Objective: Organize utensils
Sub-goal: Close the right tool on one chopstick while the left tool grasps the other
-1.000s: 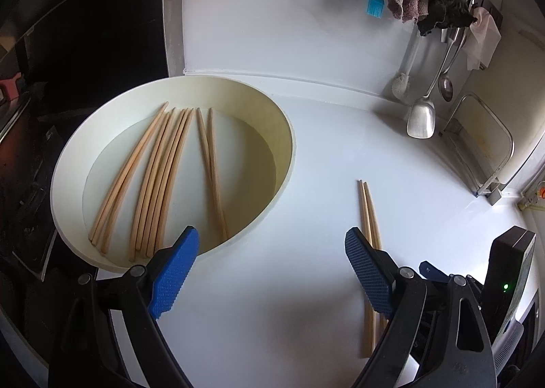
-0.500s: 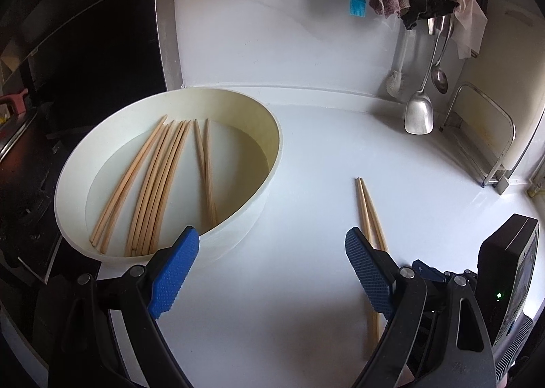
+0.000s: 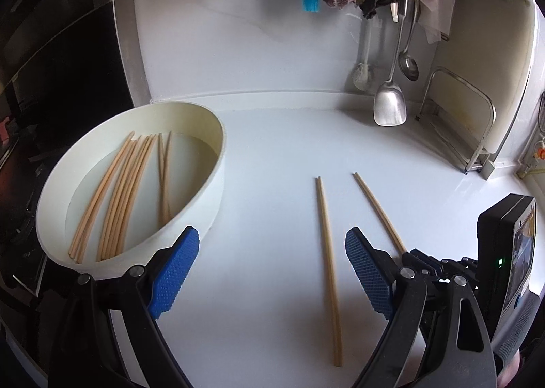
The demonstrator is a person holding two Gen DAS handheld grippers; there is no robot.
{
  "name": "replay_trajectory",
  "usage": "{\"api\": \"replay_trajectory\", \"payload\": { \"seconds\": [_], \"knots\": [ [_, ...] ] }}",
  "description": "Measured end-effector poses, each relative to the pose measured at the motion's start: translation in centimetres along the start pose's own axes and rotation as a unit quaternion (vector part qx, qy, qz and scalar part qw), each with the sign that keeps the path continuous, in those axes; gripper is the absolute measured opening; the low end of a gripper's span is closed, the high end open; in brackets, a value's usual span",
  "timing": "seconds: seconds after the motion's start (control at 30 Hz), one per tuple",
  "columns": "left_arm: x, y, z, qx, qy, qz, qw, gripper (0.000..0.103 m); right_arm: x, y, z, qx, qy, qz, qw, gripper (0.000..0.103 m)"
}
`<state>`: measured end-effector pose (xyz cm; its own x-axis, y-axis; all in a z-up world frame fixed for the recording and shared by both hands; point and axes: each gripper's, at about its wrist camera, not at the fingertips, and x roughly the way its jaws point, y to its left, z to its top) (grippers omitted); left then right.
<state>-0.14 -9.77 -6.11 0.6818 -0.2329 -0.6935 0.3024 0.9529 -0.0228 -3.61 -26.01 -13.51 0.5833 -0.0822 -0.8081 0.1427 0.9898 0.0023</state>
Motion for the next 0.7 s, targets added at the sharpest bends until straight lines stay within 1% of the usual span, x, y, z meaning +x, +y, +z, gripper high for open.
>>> {"api": "replay_trajectory", "payload": {
  "seconds": [0.13,0.23,0.27,0.3,0.33,0.37,0.53,0.6,0.67,0.7],
  "knots": [
    [1.8,-1.8,-0.7,0.016,0.022,-0.009,0.9996,0.086,-0.3,-2.3,-0.4,0.014,-0.001,-0.017,1.0,0.008],
    [3.3,-2.9,-1.5,0.028,0.039,-0.009,0.9988,0.086,-0.4,-3.5,-0.6,0.022,0.002,-0.014,1.0,0.008],
    [3.8,-3.2,-1.7,0.031,0.045,-0.009,0.9984,0.086,-0.5,-3.7,-0.6,0.023,0.003,-0.014,1.0,0.009],
    [4.2,-3.4,-2.0,0.034,0.052,-0.009,0.998,0.086,-0.5,-3.9,-0.7,0.026,0.004,-0.011,1.0,0.017],
    [4.6,-3.6,-2.2,0.036,0.057,-0.009,0.9977,0.086,-0.5,-4.1,-0.8,0.028,0.005,-0.009,1.0,0.027],
    [4.9,-3.6,-2.4,0.036,0.062,-0.009,0.9974,0.086,-0.6,-4.3,-0.8,0.03,0.004,-0.01,0.999,0.03],
    [6.0,-3.9,-3.2,0.041,0.077,-0.003,0.9962,0.086,-0.6,-4.3,-1.2,0.018,0.001,-0.017,1.0,0.031],
    [6.4,-3.9,-3.4,0.039,0.085,-0.005,0.9956,0.083,-0.6,-4.0,-1.2,0.008,-0.001,-0.016,1.0,0.031],
    [6.7,-3.9,-3.5,0.039,0.093,-0.005,0.9949,0.076,-0.7,-3.8,-1.2,0.002,-0.002,-0.013,1.0,0.031],
    [6.9,-4.0,-3.7,0.04,0.097,-0.004,0.9945,0.074,-0.6,-3.7,-1.1,0.0,-0.002,-0.01,1.0,0.031]
  ]
}}
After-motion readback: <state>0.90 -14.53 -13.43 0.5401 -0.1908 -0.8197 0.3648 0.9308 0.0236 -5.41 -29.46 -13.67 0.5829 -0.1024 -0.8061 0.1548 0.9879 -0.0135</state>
